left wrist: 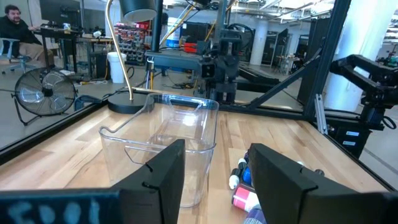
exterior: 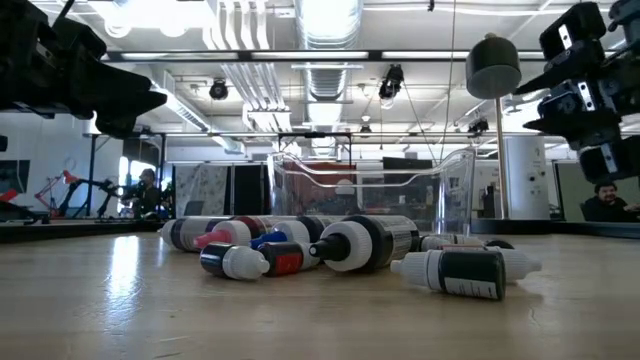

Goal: Pick & Place food coloring
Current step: Put the small black food coloring bottle into the transparent bin

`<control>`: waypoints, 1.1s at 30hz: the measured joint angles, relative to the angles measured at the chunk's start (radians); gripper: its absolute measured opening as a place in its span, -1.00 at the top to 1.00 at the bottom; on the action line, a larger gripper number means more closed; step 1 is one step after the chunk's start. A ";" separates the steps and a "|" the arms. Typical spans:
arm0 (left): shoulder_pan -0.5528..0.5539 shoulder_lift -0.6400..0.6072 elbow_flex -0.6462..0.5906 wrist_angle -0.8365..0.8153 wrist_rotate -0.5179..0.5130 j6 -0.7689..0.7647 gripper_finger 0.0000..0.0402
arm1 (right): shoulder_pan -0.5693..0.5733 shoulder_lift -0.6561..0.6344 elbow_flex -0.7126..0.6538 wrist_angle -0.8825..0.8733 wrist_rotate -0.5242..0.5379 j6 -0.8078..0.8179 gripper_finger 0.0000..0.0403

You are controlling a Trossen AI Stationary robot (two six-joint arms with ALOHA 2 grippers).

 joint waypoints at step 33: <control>0.000 0.000 0.000 0.000 0.000 0.000 0.25 | 0.177 1.348 0.924 -0.561 -0.160 0.062 0.07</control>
